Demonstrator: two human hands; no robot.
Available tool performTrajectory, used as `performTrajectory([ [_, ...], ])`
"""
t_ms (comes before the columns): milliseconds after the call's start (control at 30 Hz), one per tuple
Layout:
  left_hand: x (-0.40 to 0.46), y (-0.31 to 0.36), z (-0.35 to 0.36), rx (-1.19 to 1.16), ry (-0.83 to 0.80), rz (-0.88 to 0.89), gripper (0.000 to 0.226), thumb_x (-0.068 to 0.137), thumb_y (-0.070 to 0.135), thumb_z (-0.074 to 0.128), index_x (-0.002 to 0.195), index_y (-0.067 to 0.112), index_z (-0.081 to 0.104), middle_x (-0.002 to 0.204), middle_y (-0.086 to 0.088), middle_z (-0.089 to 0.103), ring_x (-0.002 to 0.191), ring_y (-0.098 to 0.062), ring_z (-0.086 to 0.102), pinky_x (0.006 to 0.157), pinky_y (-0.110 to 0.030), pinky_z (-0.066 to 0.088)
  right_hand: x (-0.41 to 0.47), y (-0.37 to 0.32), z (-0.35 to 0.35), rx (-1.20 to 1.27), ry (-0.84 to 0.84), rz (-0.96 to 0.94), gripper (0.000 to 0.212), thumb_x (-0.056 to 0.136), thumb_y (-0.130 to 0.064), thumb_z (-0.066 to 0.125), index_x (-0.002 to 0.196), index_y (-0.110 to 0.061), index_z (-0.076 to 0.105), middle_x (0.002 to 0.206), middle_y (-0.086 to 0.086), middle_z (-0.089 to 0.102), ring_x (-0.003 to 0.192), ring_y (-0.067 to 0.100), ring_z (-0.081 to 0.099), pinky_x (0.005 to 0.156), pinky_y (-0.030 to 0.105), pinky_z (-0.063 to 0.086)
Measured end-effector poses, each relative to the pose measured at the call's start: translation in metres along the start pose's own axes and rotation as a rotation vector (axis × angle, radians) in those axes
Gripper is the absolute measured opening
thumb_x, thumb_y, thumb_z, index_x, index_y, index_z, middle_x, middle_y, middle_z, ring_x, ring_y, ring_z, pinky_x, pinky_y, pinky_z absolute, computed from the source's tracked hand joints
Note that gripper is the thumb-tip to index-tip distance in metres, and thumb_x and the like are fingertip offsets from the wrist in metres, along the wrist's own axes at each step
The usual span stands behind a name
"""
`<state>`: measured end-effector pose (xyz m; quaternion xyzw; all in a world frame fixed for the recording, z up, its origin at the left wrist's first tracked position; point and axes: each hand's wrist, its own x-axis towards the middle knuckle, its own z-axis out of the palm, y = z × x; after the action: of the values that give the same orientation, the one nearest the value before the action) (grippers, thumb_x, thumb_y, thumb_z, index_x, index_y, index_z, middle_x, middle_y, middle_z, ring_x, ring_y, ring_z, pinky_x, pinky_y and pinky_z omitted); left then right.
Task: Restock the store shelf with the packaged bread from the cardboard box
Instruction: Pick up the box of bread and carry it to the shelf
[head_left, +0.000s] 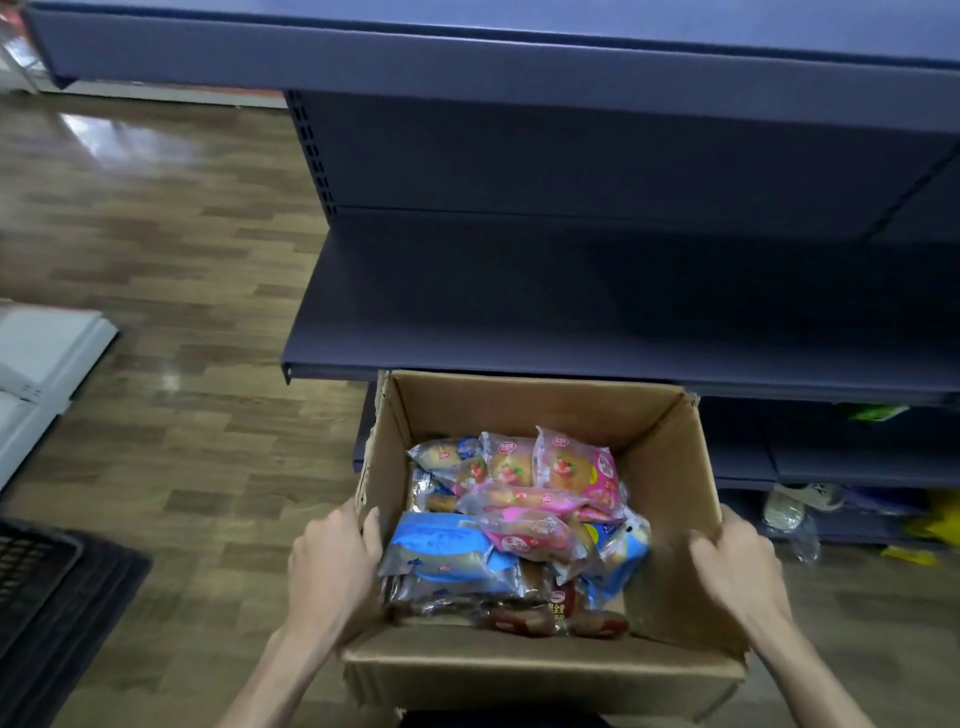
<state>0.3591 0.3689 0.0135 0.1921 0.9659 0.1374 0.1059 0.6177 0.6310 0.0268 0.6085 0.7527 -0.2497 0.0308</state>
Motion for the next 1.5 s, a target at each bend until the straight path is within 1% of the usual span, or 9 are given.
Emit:
performTrajectory([
  [667, -0.001, 0.000, 0.004, -0.021, 0.037, -0.003, 0.031, 0.093, 0.031, 0.057, 0.086, 0.001, 0.062, 0.085, -0.028, 0.066, 0.084, -0.048, 0.062, 0.070, -0.044, 0.046, -0.005, 0.006, 0.007, -0.068, 0.118, -0.076, 0.023, 0.091, -0.024, 0.057, 0.104, -0.012, 0.043, 0.091, 0.022, 0.065, 0.084, 0.044, 0.061, 0.069, 0.042, 0.043],
  [800, -0.008, 0.000, -0.001, -0.053, 0.083, 0.076, 0.018, 0.089, 0.027, 0.062, 0.092, 0.011, 0.055, 0.080, -0.016, 0.066, 0.078, -0.041, 0.063, 0.063, -0.039, 0.045, -0.015, 0.004, 0.008, -0.024, 0.199, -0.210, 0.043, 0.090, -0.019, 0.061, 0.128, -0.010, 0.043, 0.111, 0.016, 0.063, 0.101, 0.039, 0.062, 0.080, 0.044, 0.048],
  [833, -0.010, 0.000, -0.002, -0.034, 0.135, 0.146, 0.020, 0.087, 0.023, 0.065, 0.101, 0.011, 0.056, 0.086, -0.013, 0.066, 0.082, -0.037, 0.064, 0.064, -0.039, 0.047, -0.017, 0.006, 0.010, -0.005, 0.244, -0.296, 0.049, 0.088, -0.013, 0.064, 0.133, -0.007, 0.045, 0.122, 0.016, 0.061, 0.112, 0.036, 0.060, 0.090, 0.045, 0.049],
  [900, -0.013, -0.001, -0.003, 0.037, 0.230, 0.324, 0.048, 0.082, 0.015, 0.068, 0.126, 0.005, 0.055, 0.114, -0.013, 0.063, 0.108, -0.031, 0.061, 0.086, -0.042, 0.052, -0.020, 0.008, 0.012, -0.003, 0.346, -0.547, 0.045, 0.083, -0.002, 0.068, 0.127, -0.004, 0.058, 0.136, 0.014, 0.056, 0.126, 0.030, 0.054, 0.111, 0.047, 0.040],
  [967, -0.017, 0.004, -0.004, 0.087, 0.307, 0.506, 0.059, 0.080, 0.014, 0.068, 0.135, 0.001, 0.052, 0.132, -0.015, 0.056, 0.126, -0.030, 0.050, 0.105, -0.042, 0.045, -0.024, 0.005, 0.015, 0.017, 0.343, -0.717, 0.036, 0.079, 0.000, 0.071, 0.114, -0.007, 0.067, 0.136, 0.008, 0.057, 0.128, 0.025, 0.053, 0.113, 0.044, 0.039],
  [1100, -0.025, 0.025, 0.003, 0.011, 0.174, 0.795, 0.049, 0.077, 0.019, 0.072, 0.124, 0.012, 0.060, 0.126, -0.005, 0.059, 0.124, -0.023, 0.053, 0.104, -0.037, 0.045, -0.035, -0.014, 0.029, 0.034, 0.066, -0.782, 0.027, 0.088, -0.013, 0.066, 0.113, -0.023, 0.065, 0.115, -0.013, 0.060, 0.104, 0.004, 0.059, 0.089, 0.018, 0.045],
  [1200, -0.028, 0.045, 0.012, 0.006, 0.008, 0.920, 0.045, 0.080, 0.029, 0.068, 0.123, 0.023, 0.060, 0.119, 0.007, 0.062, 0.115, -0.012, 0.056, 0.098, -0.026, 0.046, -0.034, -0.020, 0.044, -0.043, -0.084, -0.762, 0.025, 0.093, -0.025, 0.059, 0.118, -0.029, 0.060, 0.116, -0.015, 0.057, 0.103, 0.007, 0.059, 0.084, 0.021, 0.045],
  [1333, -0.023, 0.054, 0.026, 0.092, -0.117, 0.875, 0.049, 0.082, 0.037, 0.063, 0.129, 0.027, 0.055, 0.119, 0.010, 0.063, 0.109, -0.013, 0.058, 0.091, -0.027, 0.049, -0.035, -0.026, 0.050, -0.093, -0.182, -0.743, 0.038, 0.094, -0.032, 0.060, 0.131, -0.029, 0.050, 0.125, -0.010, 0.056, 0.113, 0.010, 0.056, 0.091, 0.025, 0.046],
  [1500, -0.026, 0.049, 0.029, 0.118, -0.188, 0.715, 0.059, 0.083, 0.039, 0.065, 0.138, 0.030, 0.044, 0.125, 0.007, 0.054, 0.112, -0.016, 0.056, 0.089, -0.029, 0.048, -0.040, -0.058, 0.055, -0.141, -0.124, -0.857, 0.044, 0.093, -0.038, 0.057, 0.135, -0.027, 0.048, 0.127, -0.007, 0.056, 0.118, 0.015, 0.053, 0.094, 0.033, 0.048],
])
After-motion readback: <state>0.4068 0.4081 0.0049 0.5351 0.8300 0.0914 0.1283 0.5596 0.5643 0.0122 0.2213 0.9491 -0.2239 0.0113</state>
